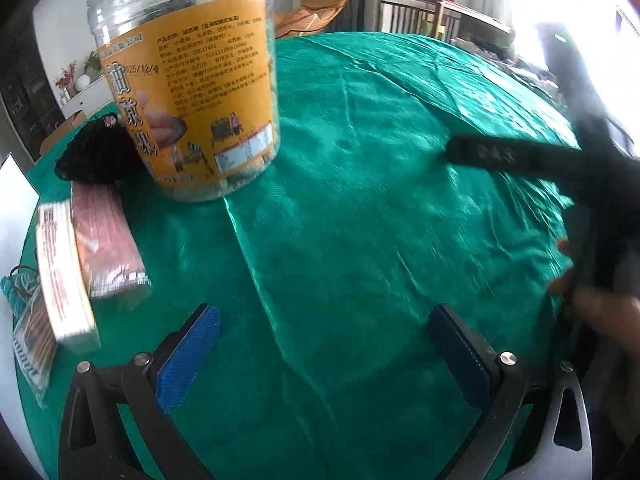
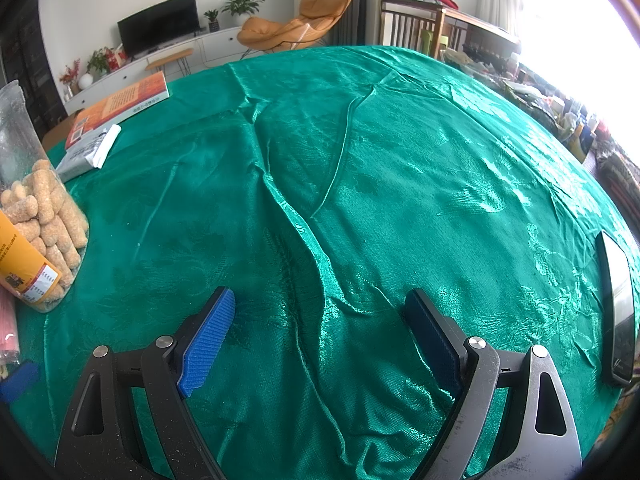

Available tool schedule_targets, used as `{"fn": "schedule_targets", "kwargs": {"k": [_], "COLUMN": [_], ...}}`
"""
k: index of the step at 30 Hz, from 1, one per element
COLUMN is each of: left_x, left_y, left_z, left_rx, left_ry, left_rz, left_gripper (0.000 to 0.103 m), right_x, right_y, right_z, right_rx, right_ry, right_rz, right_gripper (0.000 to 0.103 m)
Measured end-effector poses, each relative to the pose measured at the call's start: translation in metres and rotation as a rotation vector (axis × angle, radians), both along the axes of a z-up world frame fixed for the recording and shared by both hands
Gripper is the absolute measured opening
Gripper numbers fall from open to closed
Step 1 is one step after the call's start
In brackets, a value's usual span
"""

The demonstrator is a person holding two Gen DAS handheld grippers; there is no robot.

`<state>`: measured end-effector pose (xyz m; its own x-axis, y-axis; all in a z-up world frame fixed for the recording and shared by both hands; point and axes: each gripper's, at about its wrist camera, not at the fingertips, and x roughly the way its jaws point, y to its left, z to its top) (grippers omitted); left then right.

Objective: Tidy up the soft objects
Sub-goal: 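Move both tools toward the remaining pile of items, then grasp the cream tissue pack with the right tool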

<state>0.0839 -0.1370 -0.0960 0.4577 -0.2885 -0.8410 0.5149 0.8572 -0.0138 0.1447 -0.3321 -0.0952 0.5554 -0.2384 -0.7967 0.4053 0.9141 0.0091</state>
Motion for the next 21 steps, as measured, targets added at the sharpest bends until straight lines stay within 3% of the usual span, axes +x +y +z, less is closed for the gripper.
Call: {"fn": "schedule_targets", "kwargs": {"k": [3,9,13,16,18,21], "left_x": [-0.035,-0.058,-0.067,-0.067,-0.068,-0.067], "left_y": [0.019,0.077,0.121,0.148,0.166,0.188], "left_z": [0.001,0.018,0.046,0.061,0.069,0.076], "left_rx": [-0.014,-0.041,-0.078,-0.077,-0.066,-0.073], "left_ry": [-0.006,-0.015,-0.096,-0.13,-0.146,-0.161], "left_rz": [-0.062,0.028,0.095,0.146,0.184,0.229], "left_gripper": [0.103,0.103,0.103,0.103,0.103,0.103], "right_x": [0.0,0.0,-0.026,-0.041,-0.03,-0.006], "right_y": [0.0,0.0,0.06,0.125,0.162,0.195], "right_z": [0.0,0.0,0.018,0.018,0.013,0.014], "right_rx": [0.0,0.021,0.097,0.377,0.503,0.555], "right_ry": [0.0,0.003,-0.113,-0.163,-0.121,-0.1], "right_rz": [0.0,0.014,0.306,0.559,0.658,0.695], "right_gripper": [0.089,0.089,0.089,0.088,0.085,0.085]}}
